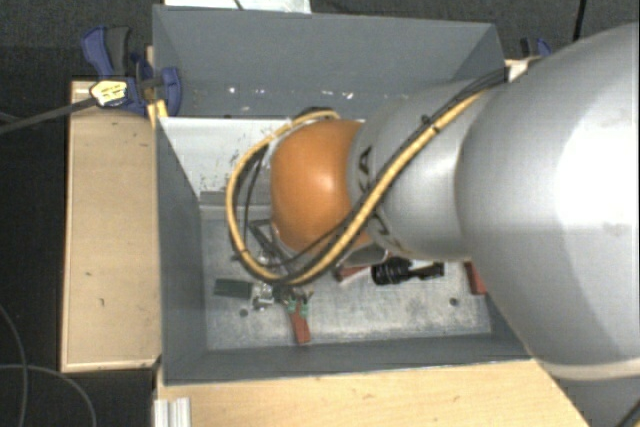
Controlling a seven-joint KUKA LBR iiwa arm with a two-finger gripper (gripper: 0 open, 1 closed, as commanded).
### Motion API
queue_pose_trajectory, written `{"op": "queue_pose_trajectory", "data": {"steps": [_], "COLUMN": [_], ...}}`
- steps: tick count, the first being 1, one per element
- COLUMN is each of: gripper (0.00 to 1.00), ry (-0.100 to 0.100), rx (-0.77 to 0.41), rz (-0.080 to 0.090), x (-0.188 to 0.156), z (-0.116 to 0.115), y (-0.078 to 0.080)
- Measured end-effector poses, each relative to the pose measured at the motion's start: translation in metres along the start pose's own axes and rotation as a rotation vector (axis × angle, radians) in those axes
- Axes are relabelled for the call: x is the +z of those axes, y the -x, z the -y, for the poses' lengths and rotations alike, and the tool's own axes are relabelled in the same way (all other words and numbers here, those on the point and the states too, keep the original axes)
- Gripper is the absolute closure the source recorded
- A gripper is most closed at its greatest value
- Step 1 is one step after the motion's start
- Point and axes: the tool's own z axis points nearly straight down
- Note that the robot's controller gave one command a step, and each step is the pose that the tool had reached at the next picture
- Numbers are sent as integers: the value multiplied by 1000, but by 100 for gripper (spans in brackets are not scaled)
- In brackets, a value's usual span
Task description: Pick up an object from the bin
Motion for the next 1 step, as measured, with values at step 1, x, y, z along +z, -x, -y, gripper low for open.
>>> {"op": "queue_pose_trajectory", "data": {"steps": [1], "gripper": [100], "ry": [4], "rx": [-3], "rz": [6], "x": [-96], "z": [-16], "y": [5]}}
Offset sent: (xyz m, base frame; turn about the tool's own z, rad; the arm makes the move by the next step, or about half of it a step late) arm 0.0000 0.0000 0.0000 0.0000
